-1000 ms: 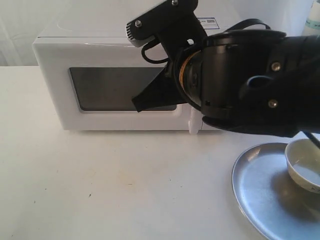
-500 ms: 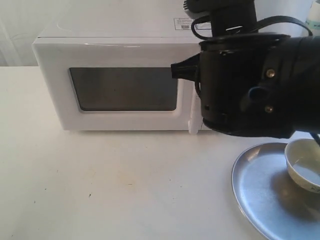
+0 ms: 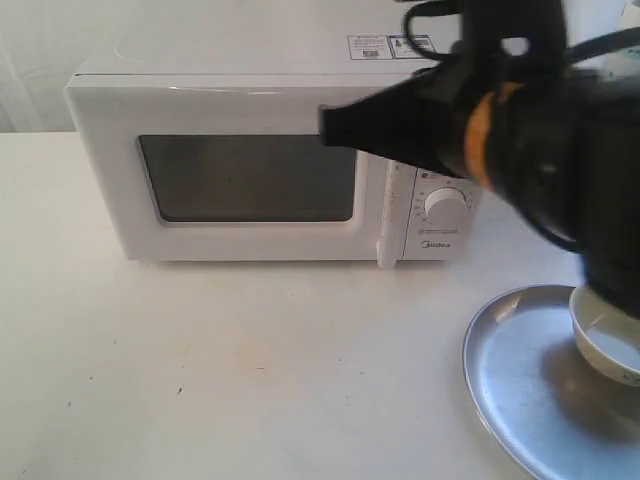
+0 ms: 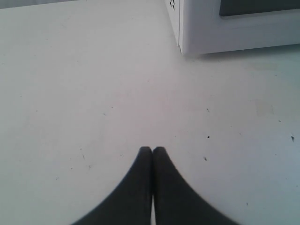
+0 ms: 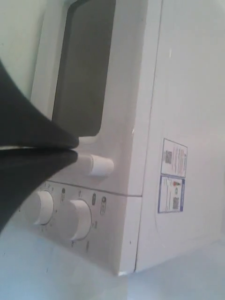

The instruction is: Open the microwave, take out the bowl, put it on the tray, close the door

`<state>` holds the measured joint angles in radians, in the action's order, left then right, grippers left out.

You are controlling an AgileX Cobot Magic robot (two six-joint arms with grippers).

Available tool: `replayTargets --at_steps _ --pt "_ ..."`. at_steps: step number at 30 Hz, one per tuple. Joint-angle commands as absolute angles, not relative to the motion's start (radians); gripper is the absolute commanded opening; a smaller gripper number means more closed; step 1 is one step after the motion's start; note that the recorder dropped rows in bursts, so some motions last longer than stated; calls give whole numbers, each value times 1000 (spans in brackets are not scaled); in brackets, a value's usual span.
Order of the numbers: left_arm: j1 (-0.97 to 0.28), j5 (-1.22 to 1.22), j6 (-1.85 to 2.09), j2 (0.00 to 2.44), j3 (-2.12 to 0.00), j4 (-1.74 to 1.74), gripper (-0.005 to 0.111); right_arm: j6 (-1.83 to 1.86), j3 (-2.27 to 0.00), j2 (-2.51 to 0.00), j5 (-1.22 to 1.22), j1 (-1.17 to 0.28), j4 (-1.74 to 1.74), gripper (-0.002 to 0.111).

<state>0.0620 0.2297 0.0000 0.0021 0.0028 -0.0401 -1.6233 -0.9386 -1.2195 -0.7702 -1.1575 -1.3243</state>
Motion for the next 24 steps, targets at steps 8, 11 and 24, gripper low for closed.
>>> replayTargets --at_steps 8,11,24 --pt "57 233 0 0 0 -53 0 -1671 -636 -511 -721 -1101 -1327 0" --pt "57 233 0 0 0 -53 0 -1682 -580 -392 -721 -1052 -1304 0" --pt "57 233 0 0 0 -53 0 -1844 -301 -157 -690 -947 -1227 0"
